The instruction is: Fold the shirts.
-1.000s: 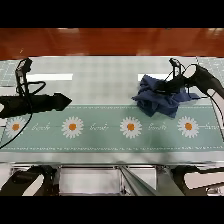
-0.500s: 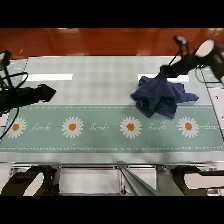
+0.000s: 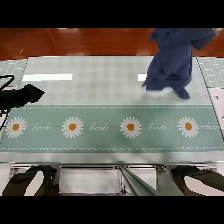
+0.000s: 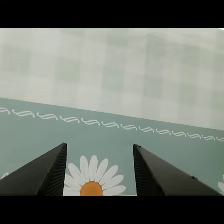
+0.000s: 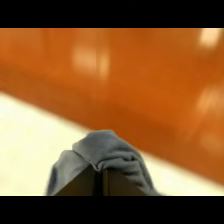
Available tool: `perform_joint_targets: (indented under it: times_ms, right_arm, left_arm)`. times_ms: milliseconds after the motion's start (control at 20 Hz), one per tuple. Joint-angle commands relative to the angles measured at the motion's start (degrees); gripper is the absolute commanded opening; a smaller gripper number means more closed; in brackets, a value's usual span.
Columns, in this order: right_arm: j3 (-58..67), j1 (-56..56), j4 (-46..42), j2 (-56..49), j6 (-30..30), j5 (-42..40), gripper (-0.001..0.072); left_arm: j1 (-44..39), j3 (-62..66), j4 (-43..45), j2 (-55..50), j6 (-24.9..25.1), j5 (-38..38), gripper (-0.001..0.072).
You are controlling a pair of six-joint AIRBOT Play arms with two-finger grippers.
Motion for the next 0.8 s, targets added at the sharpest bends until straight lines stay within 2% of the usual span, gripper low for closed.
perform_joint_targets:
  times_ms: [0,200,400,500,750]
  right_arm:
    - [4.1,6.8,-4.3,3.5,0.9,-5.4,0.0022]
    - [1.9,17.2,-8.9,3.8,1.2,-4.9,0.0022]
    - [-8.4,22.8,-8.7,3.1,5.7,-0.6,0.0023]
    - [-13.8,23.3,-3.9,0.7,6.3,0.0,0.0023]
    - [-20.5,24.0,15.1,-10.8,4.2,-1.4,0.0023]
  left_arm:
    - [0.4,0.0,-1.2,0.4,0.0,-0.7,0.0507]
    - [0.4,0.0,-3.8,0.4,0.1,-0.7,0.0507]
    - [0.4,0.0,-5.6,0.4,1.6,-0.7,0.0507]
    - [0.4,0.0,-6.4,0.3,2.1,-0.7,0.0507]
    - [-3.0,-0.5,-6.3,0.3,2.2,-1.1,0.0507]
